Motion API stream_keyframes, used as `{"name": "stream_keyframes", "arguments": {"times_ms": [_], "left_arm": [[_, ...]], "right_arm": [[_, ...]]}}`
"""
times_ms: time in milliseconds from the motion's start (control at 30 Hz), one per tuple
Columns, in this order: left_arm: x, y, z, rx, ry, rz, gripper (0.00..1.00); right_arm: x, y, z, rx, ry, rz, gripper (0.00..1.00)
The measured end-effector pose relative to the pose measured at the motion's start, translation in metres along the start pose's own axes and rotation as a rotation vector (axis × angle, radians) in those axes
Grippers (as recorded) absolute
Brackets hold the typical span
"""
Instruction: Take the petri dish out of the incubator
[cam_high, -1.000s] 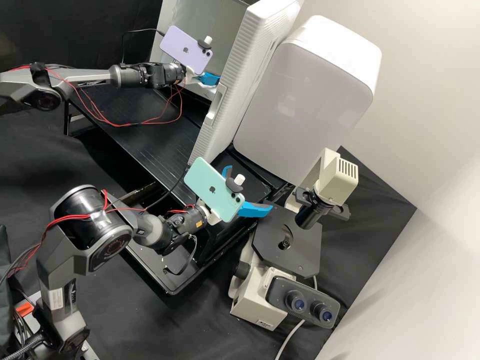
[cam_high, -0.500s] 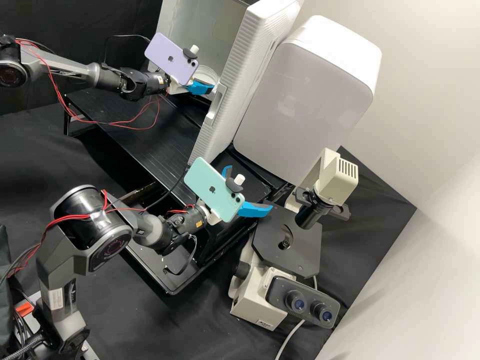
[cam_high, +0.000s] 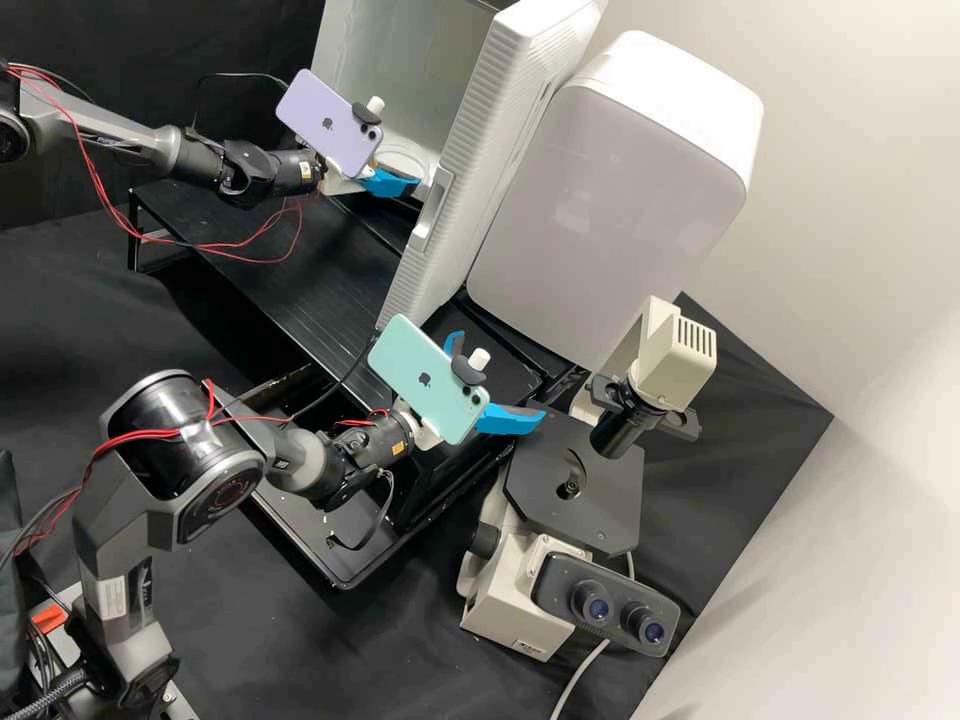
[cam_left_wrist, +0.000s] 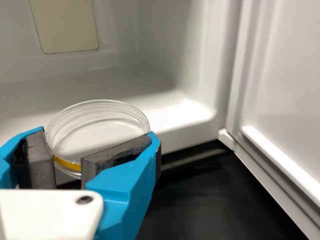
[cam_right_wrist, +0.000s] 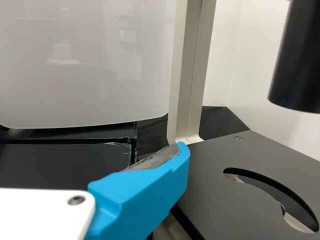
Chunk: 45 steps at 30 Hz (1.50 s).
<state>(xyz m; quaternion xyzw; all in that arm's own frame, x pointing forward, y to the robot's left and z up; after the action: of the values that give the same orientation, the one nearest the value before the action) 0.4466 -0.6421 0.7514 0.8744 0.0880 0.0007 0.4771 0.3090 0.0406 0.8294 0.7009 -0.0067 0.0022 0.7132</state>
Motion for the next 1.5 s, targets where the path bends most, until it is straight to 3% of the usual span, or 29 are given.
{"name": "stream_keyframes", "arguments": {"times_ms": [467, 1200, 1500], "left_arm": [[-0.014, -0.008, -0.007, 0.029, -0.025, -0.051, 0.0], [-0.014, -0.012, -0.007, 0.024, -0.03, -0.063, 0.0], [-0.043, -0.015, 0.001, 0.041, -0.111, -0.114, 0.0]], "right_arm": [[0.0, 0.0, 0.0, 0.0, 0.0, 0.0, 1.0], [0.0, 0.0, 0.0, 0.0, 0.0, 0.0, 1.0], [0.0, 0.0, 0.0, 0.0, 0.0, 0.0, 1.0]]}}
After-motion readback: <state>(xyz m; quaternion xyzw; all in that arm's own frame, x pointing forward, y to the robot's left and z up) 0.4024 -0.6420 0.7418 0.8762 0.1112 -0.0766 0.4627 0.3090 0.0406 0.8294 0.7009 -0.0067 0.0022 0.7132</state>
